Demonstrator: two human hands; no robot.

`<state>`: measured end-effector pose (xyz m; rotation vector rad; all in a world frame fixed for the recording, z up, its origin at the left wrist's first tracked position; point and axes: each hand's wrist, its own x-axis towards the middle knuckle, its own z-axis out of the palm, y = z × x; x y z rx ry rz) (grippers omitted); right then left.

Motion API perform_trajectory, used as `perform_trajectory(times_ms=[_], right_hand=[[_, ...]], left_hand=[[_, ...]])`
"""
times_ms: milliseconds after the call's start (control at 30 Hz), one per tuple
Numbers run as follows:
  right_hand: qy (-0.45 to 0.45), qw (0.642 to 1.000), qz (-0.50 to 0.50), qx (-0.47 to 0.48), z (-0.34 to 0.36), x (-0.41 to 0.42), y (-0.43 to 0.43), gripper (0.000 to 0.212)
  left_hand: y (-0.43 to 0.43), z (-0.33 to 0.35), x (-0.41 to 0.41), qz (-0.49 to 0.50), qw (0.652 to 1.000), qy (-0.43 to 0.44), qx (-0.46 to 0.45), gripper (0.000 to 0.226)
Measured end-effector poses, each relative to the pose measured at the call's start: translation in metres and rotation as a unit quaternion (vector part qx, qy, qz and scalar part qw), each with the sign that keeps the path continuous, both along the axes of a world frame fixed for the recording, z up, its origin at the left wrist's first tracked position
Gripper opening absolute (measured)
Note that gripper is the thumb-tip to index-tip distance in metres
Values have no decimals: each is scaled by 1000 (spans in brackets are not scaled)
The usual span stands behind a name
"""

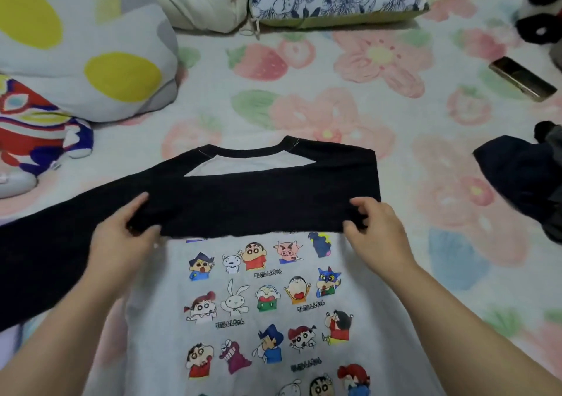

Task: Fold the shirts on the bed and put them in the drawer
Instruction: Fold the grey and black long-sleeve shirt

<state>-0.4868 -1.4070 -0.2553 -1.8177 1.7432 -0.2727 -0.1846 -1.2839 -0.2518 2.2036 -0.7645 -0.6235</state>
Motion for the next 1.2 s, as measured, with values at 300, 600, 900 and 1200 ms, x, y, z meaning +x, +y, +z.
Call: perform_trajectory(times_ms=[300,600,900,1200], right_hand=[[108,994,11,-29,-23,2,0,44],[219,973,38,-60,-23,24,-5,41],[134,963,225,-58,-66,60,-44,62],[190,951,201,-135,-89,25,-67,78]], left_hand=[[-9,-19,19,-15,995,-85,-46,46],[14,-22,14,3,983,-133,124,54],[-60,-62,-71,-266,905,-237,232,55],[-32,-81,-15,-94,934,-258,226,71]])
